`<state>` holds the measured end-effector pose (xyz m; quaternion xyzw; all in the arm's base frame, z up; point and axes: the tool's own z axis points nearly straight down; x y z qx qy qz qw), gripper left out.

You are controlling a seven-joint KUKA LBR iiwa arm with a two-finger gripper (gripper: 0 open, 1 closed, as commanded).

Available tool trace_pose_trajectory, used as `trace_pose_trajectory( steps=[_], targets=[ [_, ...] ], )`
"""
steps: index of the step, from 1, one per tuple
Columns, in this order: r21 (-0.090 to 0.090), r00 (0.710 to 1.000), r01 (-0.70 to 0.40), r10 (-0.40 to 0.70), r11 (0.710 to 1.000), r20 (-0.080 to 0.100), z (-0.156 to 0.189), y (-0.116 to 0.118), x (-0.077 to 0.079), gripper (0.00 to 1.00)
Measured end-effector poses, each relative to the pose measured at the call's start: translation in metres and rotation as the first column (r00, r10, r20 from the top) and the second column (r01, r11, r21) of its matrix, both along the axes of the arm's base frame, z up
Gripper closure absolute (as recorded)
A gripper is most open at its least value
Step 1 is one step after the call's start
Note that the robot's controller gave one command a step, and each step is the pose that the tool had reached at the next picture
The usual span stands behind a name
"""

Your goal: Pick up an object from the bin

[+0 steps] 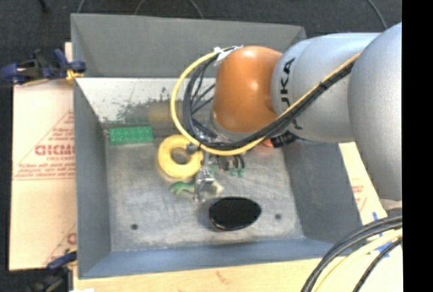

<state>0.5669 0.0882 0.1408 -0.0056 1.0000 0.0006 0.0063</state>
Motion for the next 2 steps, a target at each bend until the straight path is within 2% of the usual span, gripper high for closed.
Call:
trace_pose_trajectory(
  steps=[1,2],
  targets=[
    [0.003,0.965,-0.261,0.261,0.965,-0.013,-0.0661,-0.0172,0.0276,1.00],
    [0.003,0.966,-0.260,0.260,0.966,-0.013,-0.0661,-0.0172,0.0276,1.00]
  ],
)
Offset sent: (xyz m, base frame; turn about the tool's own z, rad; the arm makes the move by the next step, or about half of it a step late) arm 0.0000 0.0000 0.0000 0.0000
